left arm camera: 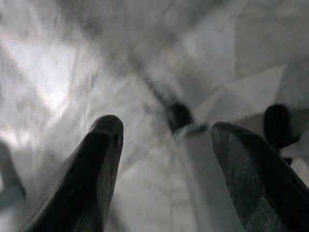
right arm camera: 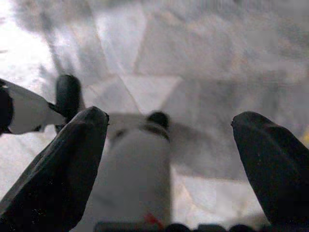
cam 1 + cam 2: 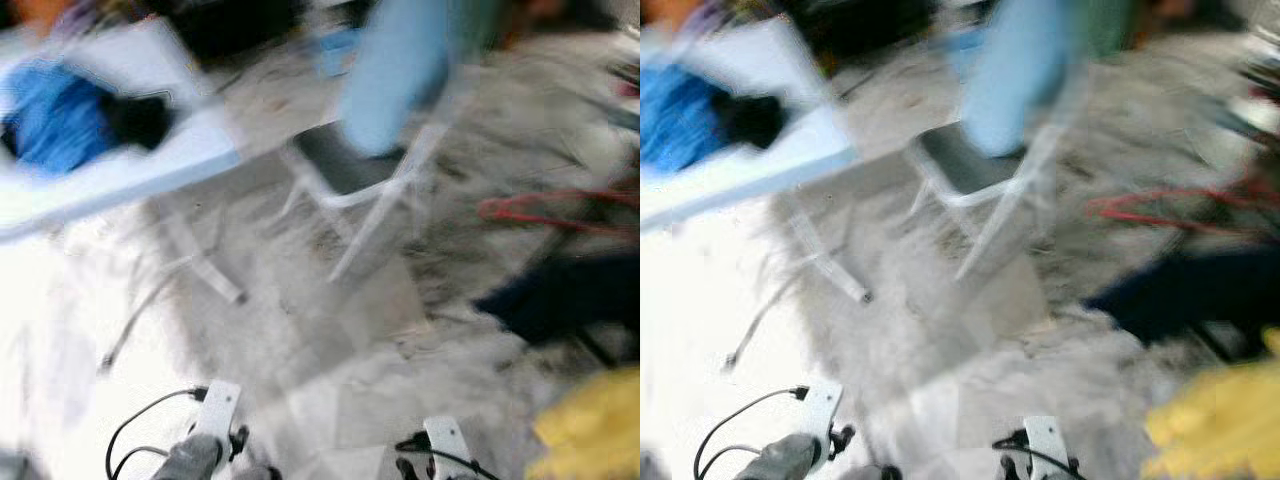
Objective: Hang hanger
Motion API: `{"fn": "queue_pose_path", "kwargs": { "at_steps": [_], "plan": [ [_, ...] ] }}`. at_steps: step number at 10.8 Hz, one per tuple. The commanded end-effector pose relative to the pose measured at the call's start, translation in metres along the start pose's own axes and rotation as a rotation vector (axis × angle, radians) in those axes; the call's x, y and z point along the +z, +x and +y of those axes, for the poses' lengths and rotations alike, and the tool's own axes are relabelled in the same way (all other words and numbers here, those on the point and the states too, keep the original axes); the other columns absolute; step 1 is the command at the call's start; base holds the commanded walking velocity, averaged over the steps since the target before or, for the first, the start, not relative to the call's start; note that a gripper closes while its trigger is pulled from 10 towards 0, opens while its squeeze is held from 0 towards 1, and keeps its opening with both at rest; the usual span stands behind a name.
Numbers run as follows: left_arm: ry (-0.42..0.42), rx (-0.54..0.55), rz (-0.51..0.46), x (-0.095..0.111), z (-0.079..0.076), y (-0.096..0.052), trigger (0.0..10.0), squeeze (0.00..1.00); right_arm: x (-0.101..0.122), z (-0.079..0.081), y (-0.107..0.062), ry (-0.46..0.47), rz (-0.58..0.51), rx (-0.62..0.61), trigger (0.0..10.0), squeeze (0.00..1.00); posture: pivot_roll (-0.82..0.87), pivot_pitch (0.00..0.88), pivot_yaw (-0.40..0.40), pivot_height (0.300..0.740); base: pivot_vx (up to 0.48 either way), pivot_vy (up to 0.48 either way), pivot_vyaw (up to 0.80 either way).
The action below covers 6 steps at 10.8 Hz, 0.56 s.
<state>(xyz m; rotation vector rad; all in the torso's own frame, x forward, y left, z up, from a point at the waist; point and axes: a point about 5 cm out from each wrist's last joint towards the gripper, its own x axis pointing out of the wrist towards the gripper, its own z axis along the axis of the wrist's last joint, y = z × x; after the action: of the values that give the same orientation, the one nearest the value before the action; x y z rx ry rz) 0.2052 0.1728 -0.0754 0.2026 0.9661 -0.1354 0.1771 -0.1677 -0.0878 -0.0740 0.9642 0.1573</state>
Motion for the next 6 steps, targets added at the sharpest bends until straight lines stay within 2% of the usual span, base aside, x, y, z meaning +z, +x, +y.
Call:
{"fn": "queue_pose_path", "kwargs": {
  "at_steps": [1,2,5,6],
  "plan": [
    [0.009,0.04,0.037,-0.0108,0.0106,-0.0022,10.0,0.0,0.0003,0.0129,0.0017,0.004,-0.001,0.036,10.0,0.0,-0.07,0.151,0.05,0.74,0.0,0.48,0.8],
    [0.015,0.04,0.034,-0.0086,0.009,-0.0016,10.0,0.0,-0.0002,0.0124,0.0015,0.015,-0.003,0.033,10.0,0.0,-0.07,0.16,0.055,0.74,0.0,0.48,0.5],
    [0.029,0.041,0.032,-0.0055,0.0096,-0.0012,10.0,0.0,-0.0009,0.0109,0.0011,0.025,-0.005,0.026,10.0,0.0,-0.08,0.185,0.06,0.74,0.0,0.48,0.0],
    [0.039,0.045,0.04,-0.0102,0.0159,-0.0027,10.0,0.0,-0.0015,0.0112,0.001,0.034,-0.004,0.025,10.0,0.0,-0.08,0.185,0.06,0.74,0.0,0.48,0.0]
  ]
}}
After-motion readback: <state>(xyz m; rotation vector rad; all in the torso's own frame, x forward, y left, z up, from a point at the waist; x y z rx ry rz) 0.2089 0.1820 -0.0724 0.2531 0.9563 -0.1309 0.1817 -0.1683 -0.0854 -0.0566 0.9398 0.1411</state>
